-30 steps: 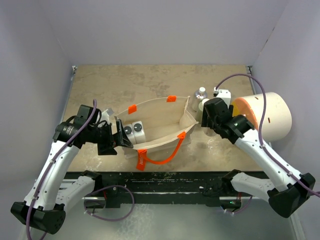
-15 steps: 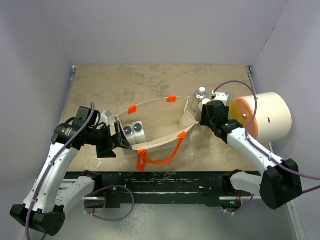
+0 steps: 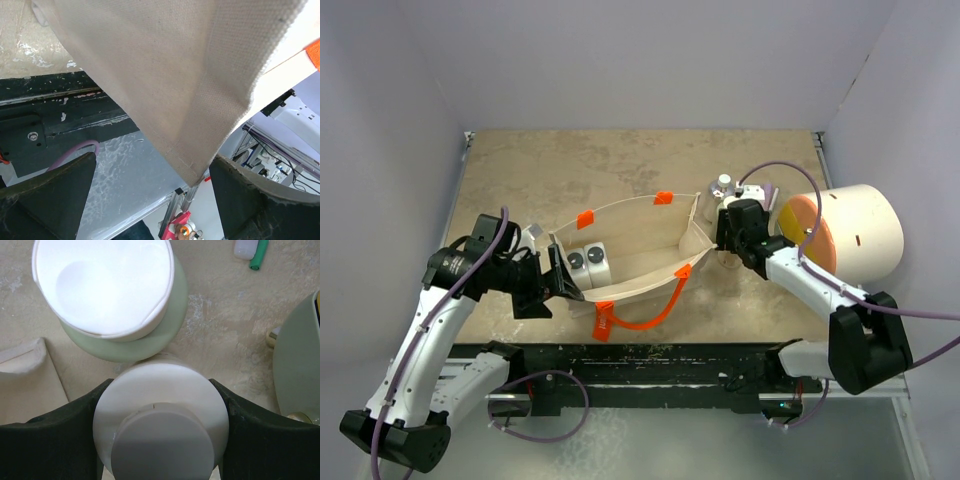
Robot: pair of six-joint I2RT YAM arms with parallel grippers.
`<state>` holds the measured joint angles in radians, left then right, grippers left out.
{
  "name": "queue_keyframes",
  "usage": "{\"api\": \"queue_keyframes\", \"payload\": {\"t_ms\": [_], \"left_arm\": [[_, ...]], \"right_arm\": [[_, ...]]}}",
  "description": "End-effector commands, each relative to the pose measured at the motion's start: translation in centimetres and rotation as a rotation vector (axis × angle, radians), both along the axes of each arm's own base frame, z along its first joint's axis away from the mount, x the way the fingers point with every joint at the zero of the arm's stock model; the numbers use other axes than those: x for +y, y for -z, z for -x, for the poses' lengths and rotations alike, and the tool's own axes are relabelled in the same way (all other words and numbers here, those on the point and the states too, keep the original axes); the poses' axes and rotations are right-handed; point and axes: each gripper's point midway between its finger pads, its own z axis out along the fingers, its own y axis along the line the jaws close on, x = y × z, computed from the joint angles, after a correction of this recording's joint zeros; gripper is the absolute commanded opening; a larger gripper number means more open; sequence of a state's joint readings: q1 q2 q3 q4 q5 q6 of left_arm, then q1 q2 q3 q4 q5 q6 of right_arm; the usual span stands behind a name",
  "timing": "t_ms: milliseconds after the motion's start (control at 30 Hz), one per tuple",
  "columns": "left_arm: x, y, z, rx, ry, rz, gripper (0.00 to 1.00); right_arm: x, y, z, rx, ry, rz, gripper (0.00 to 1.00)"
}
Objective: Take the personal care products out of the canvas bag
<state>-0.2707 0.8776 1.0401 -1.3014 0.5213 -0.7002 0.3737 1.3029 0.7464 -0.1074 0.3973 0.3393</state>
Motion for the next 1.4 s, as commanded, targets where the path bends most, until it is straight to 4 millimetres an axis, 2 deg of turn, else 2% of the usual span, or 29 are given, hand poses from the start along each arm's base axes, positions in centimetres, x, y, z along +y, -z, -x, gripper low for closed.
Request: {"api": "queue_keyframes", "payload": {"t_ms": [0, 33, 100, 167, 200, 233, 267, 400, 633, 733, 767, 833, 933, 1067, 1167, 1233, 1367], "left_arm": [[-0.4, -1.1, -0.1, -0.015, -0.005, 0.028, 0.97], [-0.4, -1.0, 0.0, -0.012, -0.002, 0.031, 0.97], [-0.5, -1.0, -0.1, -0.018, 0.003, 0.032, 0.97], [-0.5, -0.9, -0.2, -0.025, 0.008, 0.034, 0.97], [-0.6, -0.9, -0.3, -0.026, 0.014, 0.036, 0.97], [-0.6, -0.9, -0.4, -0.029, 0.020, 0.040, 0.97], [-0.7, -0.8, -0.4, -0.028, 0.026, 0.041, 0.98], [-0.7, -0.6, -0.8, -0.051, 0.043, 0.039, 0.98], [-0.5, 0.0, -0.5, -0.051, 0.082, 0.017, 0.99], [-0.2, 0.7, -0.2, -0.043, 0.100, 0.000, 0.99], [-0.1, 1.1, -0.1, -0.034, 0.104, -0.006, 0.99], [0.0, 1.6, 0.2, -0.026, 0.109, -0.015, 0.99], [0.1, 1.9, 0.4, -0.016, 0.108, -0.016, 0.99], [0.1, 2.1, 0.5, -0.019, 0.109, -0.015, 0.99], [0.3, 2.3, 0.5, -0.018, 0.110, -0.029, 0.99], [0.3, 2.4, 0.4, -0.016, 0.110, -0.031, 0.99], [0.3, 1.9, 0.2, -0.030, 0.106, -0.030, 0.99]], "right_arm": [[1.3, -3.7, -3.0, -0.186, 0.004, -0.088, 0.03], [1.3, -3.4, -2.8, -0.178, 0.003, -0.091, 0.12], [1.2, -3.2, -2.5, -0.171, 0.005, -0.089, 0.39], [0.9, -3.8, -2.4, -0.181, 0.015, -0.089, 0.71], [0.8, -4.0, -2.3, -0.177, 0.024, -0.084, 0.84], [0.6, -4.1, -2.2, -0.168, 0.032, -0.077, 0.94], [0.5, -4.3, -2.1, -0.158, 0.034, -0.076, 0.99], [0.9, -5.3, -1.5, -0.146, 0.029, -0.110, 1.00], [1.4, -9.4, 0.9, -0.121, -0.011, -0.166, 1.00], [2.4, -12.1, 1.9, -0.131, -0.117, -0.188, 1.00], [2.9, -13.9, 2.0, -0.161, -0.154, -0.205, 1.00], [4.1, -16.2, 2.4, -0.195, -0.239, -0.241, 0.99], [5.8, -19.6, 2.1, -0.280, -0.366, -0.250, 0.94], [9.2, -23.1, 2.3, -0.313, -0.474, -0.302, 0.93], [14.5, -24.9, 3.7, -0.312, -0.611, -0.299, 0.91], [18.1, -25.3, 5.0, -0.281, -0.683, -0.320, 0.90], [24.6, -23.0, 7.5, -0.179, -0.778, -0.376, 0.89]]}}
